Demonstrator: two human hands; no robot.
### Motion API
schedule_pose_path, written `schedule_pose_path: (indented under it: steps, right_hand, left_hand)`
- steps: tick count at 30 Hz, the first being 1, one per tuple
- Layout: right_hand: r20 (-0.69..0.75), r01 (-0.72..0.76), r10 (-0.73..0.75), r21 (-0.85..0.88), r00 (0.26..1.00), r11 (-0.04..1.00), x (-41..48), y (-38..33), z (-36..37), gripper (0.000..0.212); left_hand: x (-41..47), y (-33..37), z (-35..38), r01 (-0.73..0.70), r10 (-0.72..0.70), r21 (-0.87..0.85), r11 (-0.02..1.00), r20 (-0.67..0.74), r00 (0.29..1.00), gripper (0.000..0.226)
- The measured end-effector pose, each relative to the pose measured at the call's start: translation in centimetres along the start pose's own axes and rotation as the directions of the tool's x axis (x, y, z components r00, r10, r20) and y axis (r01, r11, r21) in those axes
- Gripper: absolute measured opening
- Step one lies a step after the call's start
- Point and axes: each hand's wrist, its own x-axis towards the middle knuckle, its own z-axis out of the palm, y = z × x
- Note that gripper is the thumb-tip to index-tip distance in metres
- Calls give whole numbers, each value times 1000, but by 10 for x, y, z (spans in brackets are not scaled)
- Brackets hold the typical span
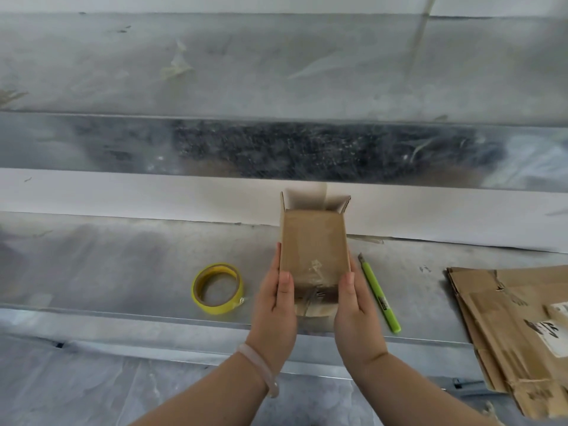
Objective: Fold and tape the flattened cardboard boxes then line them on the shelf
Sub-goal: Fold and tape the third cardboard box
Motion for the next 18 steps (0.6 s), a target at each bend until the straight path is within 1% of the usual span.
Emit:
schedule_pose_path:
  steps: [3, 5, 6, 7, 8, 10, 12, 13, 14, 16, 18]
  right_hand:
    - [20, -89, 88, 34, 996, 995, 2, 0, -1, 42]
    - [30, -111, 109, 67, 994, 992, 4, -1, 0, 44]
    - [42, -118, 115, 68, 992, 991, 5, -4, 1, 49]
    - [44, -120, 118, 34, 992, 992, 6, -8, 3, 52]
    - [33, -113, 114, -21, 993, 993, 8, -12, 5, 50]
    - [-11, -104, 104, -121, 995, 987, 11, -19, 7, 41]
    - [-39, -81, 76, -154, 996, 985, 13, -19, 8, 31]
    - [-45, -61, 54, -159, 998, 985, 12, -18, 8, 27]
    - [-53, -43, 34, -166, 998, 985, 12, -15, 8, 26]
    - [-62, -20, 10, -153, 998, 988, 10, -10, 7, 32]
    - [-30, -35, 32, -101, 999, 994, 9, -2, 4, 39]
  left_hand:
    - [0, 3, -3, 114, -112, -99, 989, 24, 993, 44]
    - [1, 4, -3, 143, -143, -164, 976, 15, 990, 43]
    - [1, 8, -1, 152, -153, -183, 971, 11, 988, 41]
    - [1, 12, 2, 151, -153, -188, 970, 3, 988, 39]
    - [3, 15, 5, 140, -146, -171, 975, -22, 989, 36]
    - [9, 19, 11, 104, -110, -72, 992, -95, 989, 28]
    - [15, 16, 12, 108, -94, 73, 991, -168, 981, 42]
    - [17, 14, 13, 114, -90, 125, 986, -180, 980, 49]
    - [17, 12, 13, 110, -81, 151, 982, -191, 978, 50]
    - [15, 8, 14, 96, -65, 153, 984, -198, 978, 42]
    - [11, 10, 15, 66, -54, 69, 995, -161, 985, 30]
